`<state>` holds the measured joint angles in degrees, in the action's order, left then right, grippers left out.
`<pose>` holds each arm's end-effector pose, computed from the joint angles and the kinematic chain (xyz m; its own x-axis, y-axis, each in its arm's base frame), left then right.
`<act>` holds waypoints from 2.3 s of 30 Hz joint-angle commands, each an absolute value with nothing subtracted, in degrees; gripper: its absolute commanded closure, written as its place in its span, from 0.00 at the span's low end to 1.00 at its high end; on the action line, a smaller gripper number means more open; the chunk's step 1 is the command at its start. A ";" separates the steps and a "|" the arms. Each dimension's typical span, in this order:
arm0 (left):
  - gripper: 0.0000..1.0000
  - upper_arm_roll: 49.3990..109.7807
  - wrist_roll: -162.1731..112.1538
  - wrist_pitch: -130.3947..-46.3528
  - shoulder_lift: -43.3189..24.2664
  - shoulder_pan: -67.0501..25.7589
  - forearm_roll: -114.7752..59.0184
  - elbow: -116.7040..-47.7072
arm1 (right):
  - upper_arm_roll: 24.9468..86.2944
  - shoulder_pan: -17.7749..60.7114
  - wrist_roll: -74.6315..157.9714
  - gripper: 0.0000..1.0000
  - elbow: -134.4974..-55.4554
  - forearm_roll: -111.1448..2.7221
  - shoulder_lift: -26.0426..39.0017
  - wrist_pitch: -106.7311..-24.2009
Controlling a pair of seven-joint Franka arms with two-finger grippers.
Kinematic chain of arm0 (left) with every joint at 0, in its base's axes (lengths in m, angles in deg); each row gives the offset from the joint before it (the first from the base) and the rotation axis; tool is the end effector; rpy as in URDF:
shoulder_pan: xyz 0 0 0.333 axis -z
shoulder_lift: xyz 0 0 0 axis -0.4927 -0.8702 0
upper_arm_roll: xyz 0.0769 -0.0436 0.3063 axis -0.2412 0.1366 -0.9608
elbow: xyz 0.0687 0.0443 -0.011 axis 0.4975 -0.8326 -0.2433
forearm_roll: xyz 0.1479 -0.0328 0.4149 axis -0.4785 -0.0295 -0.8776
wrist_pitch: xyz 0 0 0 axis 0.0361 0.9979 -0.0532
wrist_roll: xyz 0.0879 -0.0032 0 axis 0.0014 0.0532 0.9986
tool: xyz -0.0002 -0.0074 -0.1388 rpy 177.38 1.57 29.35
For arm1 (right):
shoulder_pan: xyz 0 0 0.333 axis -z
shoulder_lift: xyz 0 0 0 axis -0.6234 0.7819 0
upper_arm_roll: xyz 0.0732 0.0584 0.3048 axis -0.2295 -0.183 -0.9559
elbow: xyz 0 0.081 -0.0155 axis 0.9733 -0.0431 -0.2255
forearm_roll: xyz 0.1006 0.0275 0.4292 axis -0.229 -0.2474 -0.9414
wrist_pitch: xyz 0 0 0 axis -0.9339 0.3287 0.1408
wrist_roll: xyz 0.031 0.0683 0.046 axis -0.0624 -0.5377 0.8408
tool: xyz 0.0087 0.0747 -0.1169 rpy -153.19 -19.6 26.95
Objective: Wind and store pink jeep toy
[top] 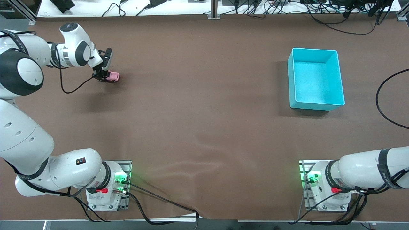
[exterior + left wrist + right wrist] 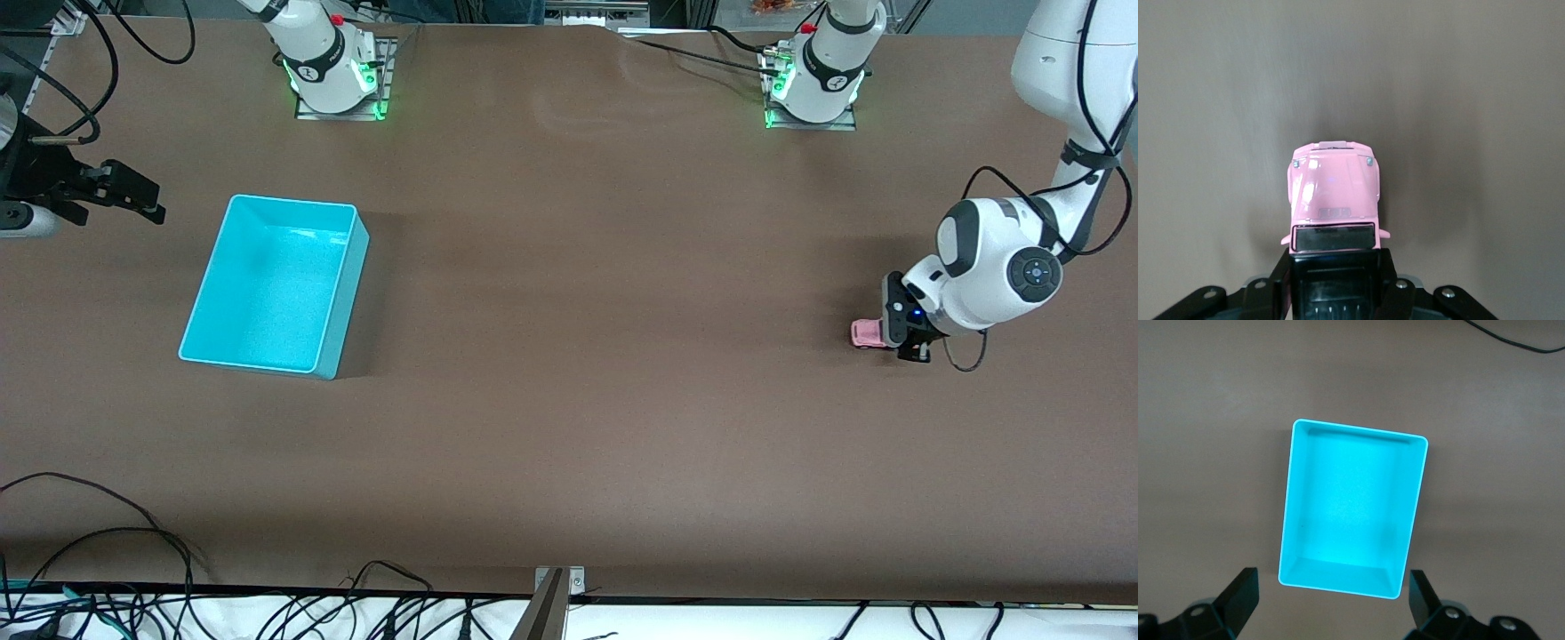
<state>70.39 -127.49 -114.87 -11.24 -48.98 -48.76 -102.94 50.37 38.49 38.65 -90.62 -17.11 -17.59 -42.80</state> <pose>0.5914 0.1060 0.1145 -0.0802 -0.9962 -0.0334 -0.9946 0.0777 0.0694 0.6032 -0.0017 0.5647 0.9992 0.0333 -0.0208 0.0334 -0.9994 0.0021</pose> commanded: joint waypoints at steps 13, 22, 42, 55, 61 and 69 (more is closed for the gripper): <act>0.98 70.32 -132.53 -114.82 -18.44 -60.37 -54.18 -96.23 | 50.52 38.65 38.75 0.00 -89.82 -18.24 -17.78 -41.78; 0.97 70.32 -135.70 -114.82 -18.53 -62.39 -54.27 -94.99 | 50.52 38.65 38.75 0.00 -89.82 -18.24 -17.78 -41.69; 0.88 70.40 -138.16 -114.82 -18.62 -63.27 -54.18 -94.38 | 50.52 38.65 38.75 0.00 -89.82 -18.24 -17.78 -41.78; 0.18 70.67 -138.25 -114.74 -18.45 -63.36 -53.92 -93.41 | 50.52 38.65 38.66 0.00 -89.82 -18.24 -17.78 -41.78; 0.00 71.19 -138.16 -107.72 -17.83 -63.18 -53.13 -90.08 | 50.52 38.65 38.66 0.00 -89.82 -18.24 -17.78 -41.78; 0.00 72.86 -137.90 -100.24 -16.60 -63.01 -52.34 -86.12 | 50.52 38.65 38.66 0.00 -89.82 -18.24 -17.78 -41.78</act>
